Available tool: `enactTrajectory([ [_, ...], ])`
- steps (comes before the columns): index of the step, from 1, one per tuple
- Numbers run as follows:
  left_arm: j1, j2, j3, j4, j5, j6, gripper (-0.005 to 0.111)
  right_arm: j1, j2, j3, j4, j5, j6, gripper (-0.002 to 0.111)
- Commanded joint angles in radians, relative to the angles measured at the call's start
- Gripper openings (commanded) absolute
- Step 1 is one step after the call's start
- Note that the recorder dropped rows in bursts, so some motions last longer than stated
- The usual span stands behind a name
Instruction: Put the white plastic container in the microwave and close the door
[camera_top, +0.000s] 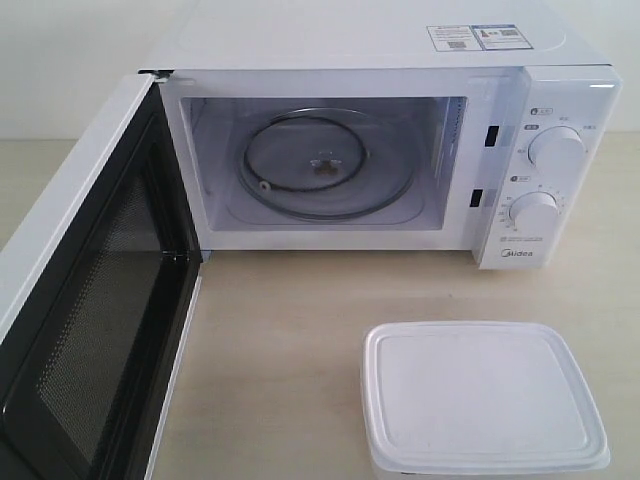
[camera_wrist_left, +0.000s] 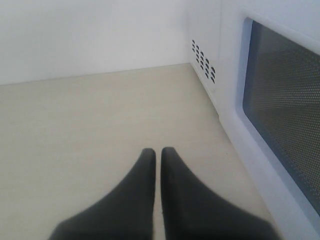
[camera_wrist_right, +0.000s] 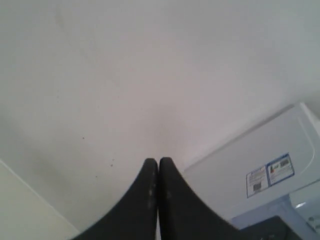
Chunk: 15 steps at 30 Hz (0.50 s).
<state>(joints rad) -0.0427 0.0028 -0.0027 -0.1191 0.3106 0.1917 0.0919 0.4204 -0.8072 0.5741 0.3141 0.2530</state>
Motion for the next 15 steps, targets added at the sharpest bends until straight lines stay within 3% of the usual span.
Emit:
enactTrajectory([
  [1,0.002,-0.003,0.003,-0.007,-0.001,-0.005,0.004,-0.002,0.041,-0.007,0.231,0.069,-0.184,0.0],
  [8,0.002,-0.003,0.003,-0.007,-0.001,-0.005,0.004,-0.002,0.041,0.013,0.375,0.113,-0.24,0.0],
  [15,0.002,-0.003,0.003,-0.007,-0.001,-0.005,0.004,-0.002,0.043,0.167,0.54,0.065,-0.285,0.0],
])
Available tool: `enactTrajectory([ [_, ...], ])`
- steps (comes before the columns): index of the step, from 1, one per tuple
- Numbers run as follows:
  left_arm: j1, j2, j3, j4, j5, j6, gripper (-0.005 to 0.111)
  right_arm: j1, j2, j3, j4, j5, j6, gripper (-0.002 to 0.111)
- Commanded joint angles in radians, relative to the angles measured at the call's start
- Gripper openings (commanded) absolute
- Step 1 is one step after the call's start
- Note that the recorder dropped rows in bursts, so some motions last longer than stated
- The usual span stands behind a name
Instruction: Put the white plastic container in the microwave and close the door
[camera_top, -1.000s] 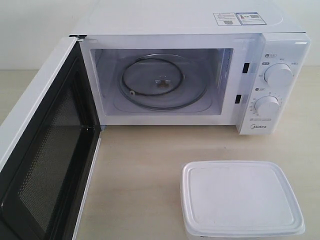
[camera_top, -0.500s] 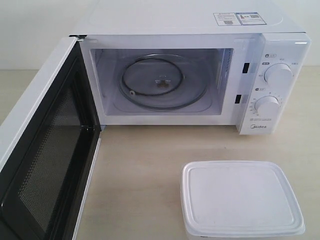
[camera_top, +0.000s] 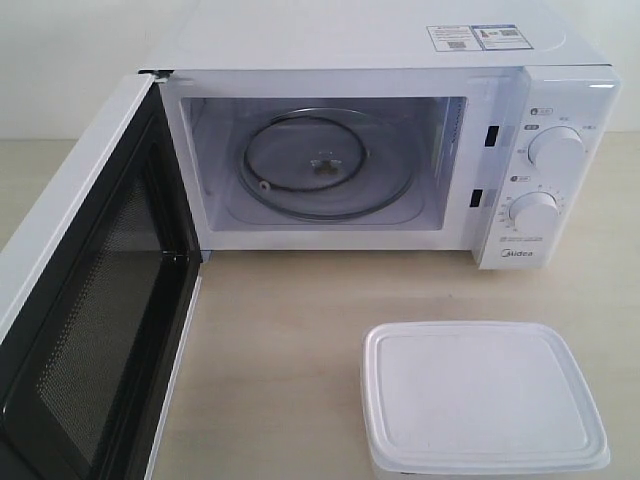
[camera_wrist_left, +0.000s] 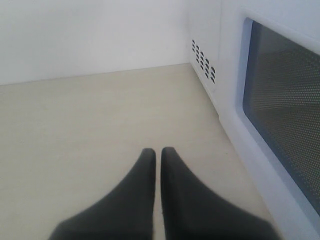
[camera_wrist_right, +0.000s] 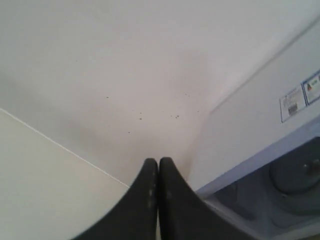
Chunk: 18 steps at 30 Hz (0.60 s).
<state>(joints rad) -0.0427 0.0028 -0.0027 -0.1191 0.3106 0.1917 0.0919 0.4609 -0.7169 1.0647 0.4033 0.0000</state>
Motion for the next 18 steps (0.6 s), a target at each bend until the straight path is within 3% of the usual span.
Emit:
enactTrajectory([
  [1,0.002,-0.003,0.003,-0.007,-0.001,-0.005,0.004,-0.002,0.001,0.095,0.052,-0.032,-0.029,0.0],
  [7,0.002,-0.003,0.003,-0.007,-0.001,-0.005,0.004,-0.002,0.001,0.209,0.035,-0.082,0.067,0.0],
  [18,0.002,-0.003,0.003,-0.007,-0.001,-0.005,0.004,-0.002,0.001,0.217,-0.053,-0.06,0.122,0.0],
])
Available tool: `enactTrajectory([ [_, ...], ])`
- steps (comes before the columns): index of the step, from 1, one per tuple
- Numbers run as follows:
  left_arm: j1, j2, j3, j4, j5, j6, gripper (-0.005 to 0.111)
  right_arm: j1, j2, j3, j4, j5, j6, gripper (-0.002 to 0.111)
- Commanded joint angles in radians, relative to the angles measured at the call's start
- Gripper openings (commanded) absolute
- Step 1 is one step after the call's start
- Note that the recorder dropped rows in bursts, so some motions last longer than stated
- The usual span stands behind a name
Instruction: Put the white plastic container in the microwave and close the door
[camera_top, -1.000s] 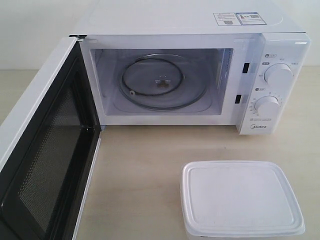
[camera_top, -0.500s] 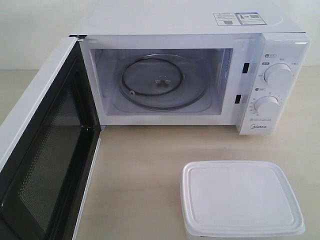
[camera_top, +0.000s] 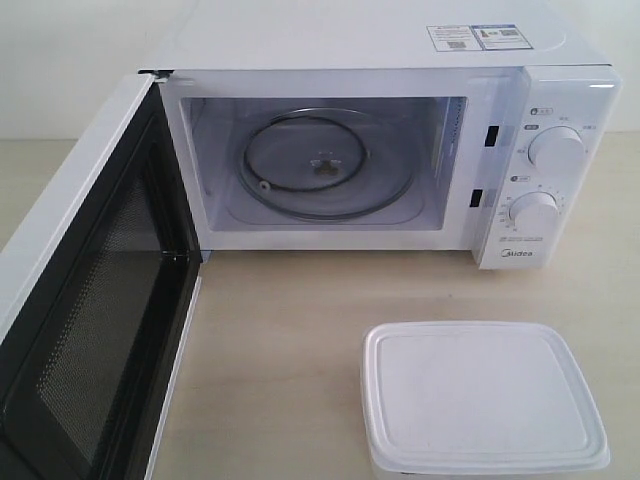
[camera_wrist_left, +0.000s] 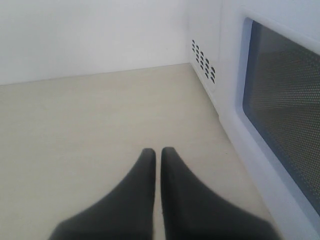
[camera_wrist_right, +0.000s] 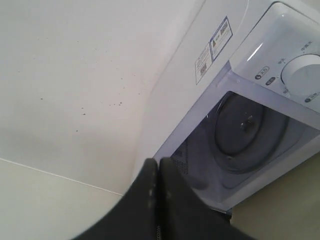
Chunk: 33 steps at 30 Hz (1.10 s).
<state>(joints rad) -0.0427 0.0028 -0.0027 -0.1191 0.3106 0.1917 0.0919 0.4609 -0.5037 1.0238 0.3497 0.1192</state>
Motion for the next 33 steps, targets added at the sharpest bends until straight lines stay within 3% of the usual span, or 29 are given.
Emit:
enactTrajectory([
  [1,0.002,-0.003,0.003,-0.007,-0.001,-0.005,0.004,-0.002,0.001,0.004,-0.012,-0.006,-0.002,0.0],
  [10,0.002,-0.003,0.003,-0.007,-0.001,-0.005,0.004,0.142,0.03,0.004,-0.057,-0.006,-0.002,0.0],
  [13,0.002,-0.003,0.003,-0.007,-0.001,-0.005,0.004,0.254,0.043,0.008,-0.151,-0.032,0.002,0.0],
  [18,0.002,-0.003,0.003,-0.007,-0.001,-0.005,0.004,0.383,0.045,0.071,-0.156,-0.203,0.181,0.0],
  [21,0.002,-0.003,0.003,-0.007,-0.001,-0.005,0.004,0.409,0.048,0.133,-0.161,-0.28,0.34,0.0],
  [26,0.002,-0.003,0.003,-0.007,-0.001,-0.005,0.004,0.418,0.048,0.227,-0.24,-0.256,0.588,0.0],
  [33,0.002,-0.003,0.003,-0.007,-0.001,-0.005,0.004,0.42,-0.007,0.247,-0.276,-0.142,0.615,0.0],
])
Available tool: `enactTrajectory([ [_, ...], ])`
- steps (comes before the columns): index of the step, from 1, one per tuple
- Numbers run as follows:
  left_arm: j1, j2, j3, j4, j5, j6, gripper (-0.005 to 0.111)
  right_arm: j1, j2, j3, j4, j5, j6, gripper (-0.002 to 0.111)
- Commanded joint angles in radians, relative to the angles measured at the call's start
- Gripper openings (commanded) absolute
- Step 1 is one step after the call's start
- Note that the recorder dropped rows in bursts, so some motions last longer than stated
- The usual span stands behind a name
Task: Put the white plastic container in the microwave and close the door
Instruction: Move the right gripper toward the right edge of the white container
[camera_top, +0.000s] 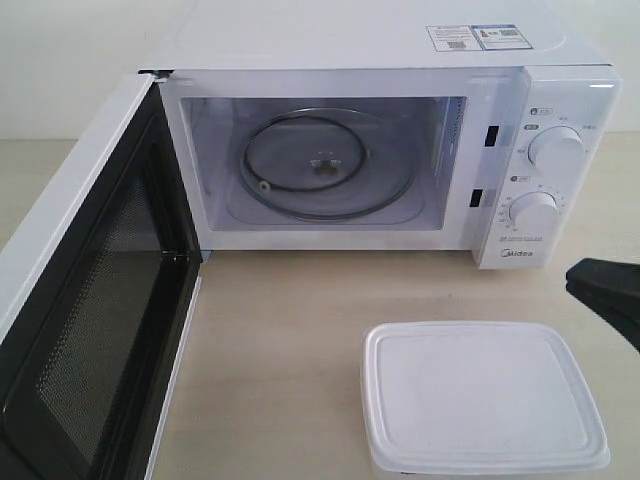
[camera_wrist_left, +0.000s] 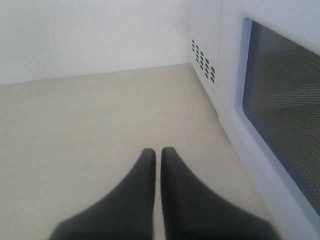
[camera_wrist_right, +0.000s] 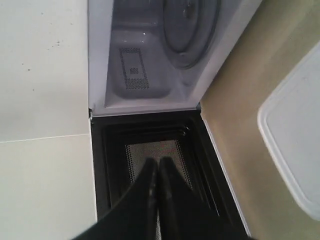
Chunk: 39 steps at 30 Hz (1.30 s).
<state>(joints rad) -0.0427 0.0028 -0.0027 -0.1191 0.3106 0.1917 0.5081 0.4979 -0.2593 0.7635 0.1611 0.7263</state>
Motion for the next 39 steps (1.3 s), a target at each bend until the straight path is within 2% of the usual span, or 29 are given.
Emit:
enactTrajectory([
  [1,0.002,-0.003,0.003,-0.007,-0.001,-0.005,0.004,0.004,-0.06,0.003,-0.018,0.053,-0.007,0.0],
  [4,0.002,-0.003,0.003,-0.007,-0.001,-0.005,0.004,0.004,-0.097,0.003,-0.018,0.096,-0.062,0.0],
  [10,0.002,-0.003,0.003,-0.007,-0.001,-0.005,0.004,0.004,-0.115,0.003,-0.022,0.332,-0.144,0.0],
  [19,0.002,-0.003,0.003,-0.007,-0.001,-0.005,0.004,0.004,-0.115,0.01,-0.068,0.429,-0.209,0.0],
  [24,0.002,-0.003,0.003,-0.007,-0.001,-0.005,0.004,0.004,-0.115,0.09,-0.132,0.514,-0.205,0.0],
  [27,0.002,-0.003,0.003,-0.007,-0.001,-0.005,0.004,0.002,-0.115,0.184,-0.127,0.454,-0.18,0.0],
  [30,0.002,-0.003,0.003,-0.007,-0.001,-0.005,0.004,0.002,-0.115,0.204,-0.113,0.37,-0.145,0.0],
  [32,0.002,-0.003,0.003,-0.007,-0.001,-0.005,0.004,0.002,-0.115,0.22,-0.115,0.348,-0.103,0.008],
  [36,0.002,-0.003,0.003,-0.007,-0.001,-0.005,0.004,0.002,-0.115,0.259,-0.048,0.279,-0.093,0.049],
  [39,0.002,-0.003,0.003,-0.007,-0.001,-0.005,0.004,0.002,-0.115,0.259,0.011,0.216,-0.081,0.048],
])
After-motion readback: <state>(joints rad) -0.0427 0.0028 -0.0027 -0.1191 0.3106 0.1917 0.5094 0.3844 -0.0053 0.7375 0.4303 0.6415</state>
